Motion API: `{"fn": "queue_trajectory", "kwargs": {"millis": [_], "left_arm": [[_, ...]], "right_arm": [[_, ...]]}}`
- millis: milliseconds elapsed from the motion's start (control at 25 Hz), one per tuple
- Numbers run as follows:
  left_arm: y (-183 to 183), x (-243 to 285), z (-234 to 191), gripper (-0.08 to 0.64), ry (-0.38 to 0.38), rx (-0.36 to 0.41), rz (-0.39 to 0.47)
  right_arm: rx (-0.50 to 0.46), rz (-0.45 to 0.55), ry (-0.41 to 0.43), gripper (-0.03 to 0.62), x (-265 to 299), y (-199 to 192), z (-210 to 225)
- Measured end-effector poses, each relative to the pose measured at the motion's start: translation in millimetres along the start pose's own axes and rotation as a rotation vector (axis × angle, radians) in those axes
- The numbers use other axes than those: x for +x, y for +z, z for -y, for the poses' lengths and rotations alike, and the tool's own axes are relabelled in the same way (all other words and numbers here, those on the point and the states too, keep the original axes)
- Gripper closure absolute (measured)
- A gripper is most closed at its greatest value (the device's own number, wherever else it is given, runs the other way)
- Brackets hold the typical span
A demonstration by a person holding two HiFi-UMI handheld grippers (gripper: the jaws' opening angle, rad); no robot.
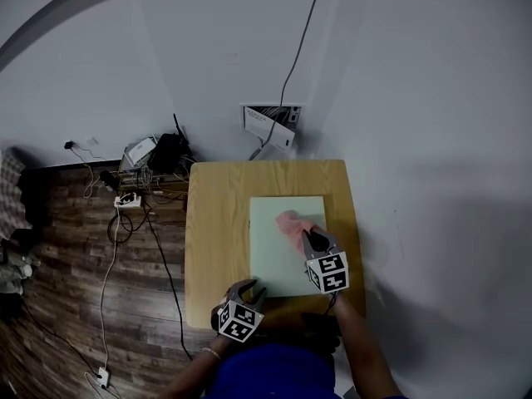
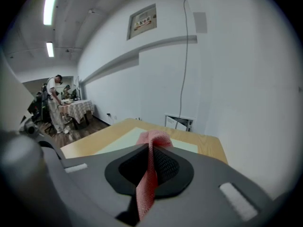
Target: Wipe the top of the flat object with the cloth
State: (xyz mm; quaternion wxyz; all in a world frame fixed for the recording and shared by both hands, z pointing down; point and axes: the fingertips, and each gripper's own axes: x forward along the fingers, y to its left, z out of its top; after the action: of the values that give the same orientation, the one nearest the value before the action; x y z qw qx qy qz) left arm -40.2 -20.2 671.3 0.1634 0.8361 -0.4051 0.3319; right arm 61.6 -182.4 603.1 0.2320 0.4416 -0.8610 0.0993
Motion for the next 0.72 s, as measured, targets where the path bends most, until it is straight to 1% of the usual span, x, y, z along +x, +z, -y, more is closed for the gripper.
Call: {"fn": "queue_trajectory", "kwargs": {"millis": [160,280,400,560,720], "left_arm": [[1,1,-2,0.434,0.003,-0.010,-0.001],[0,2,-1,0.436,0.003,-0.011,-0.002],[0,1,0,0.436,0.008,-0.007,-0.004],[0,4,1,0.434,0.016,-0.002,-0.003],[0,3,0,0.434,0.020,-0.004,-0.005]], "right_arm": [[-0.082,0.034,0.143,0.577,-9,21,-53],[-0.125,0.019,0.223,0.577,-9,20,-88],[-0.176,-0.043,0.263,0.577,2,5,-112],[-0.229,-0.131,0.302,0.577,21,-21,-132],[-0.284,-0.203,0.317,0.577,32,-44,-148]]}}
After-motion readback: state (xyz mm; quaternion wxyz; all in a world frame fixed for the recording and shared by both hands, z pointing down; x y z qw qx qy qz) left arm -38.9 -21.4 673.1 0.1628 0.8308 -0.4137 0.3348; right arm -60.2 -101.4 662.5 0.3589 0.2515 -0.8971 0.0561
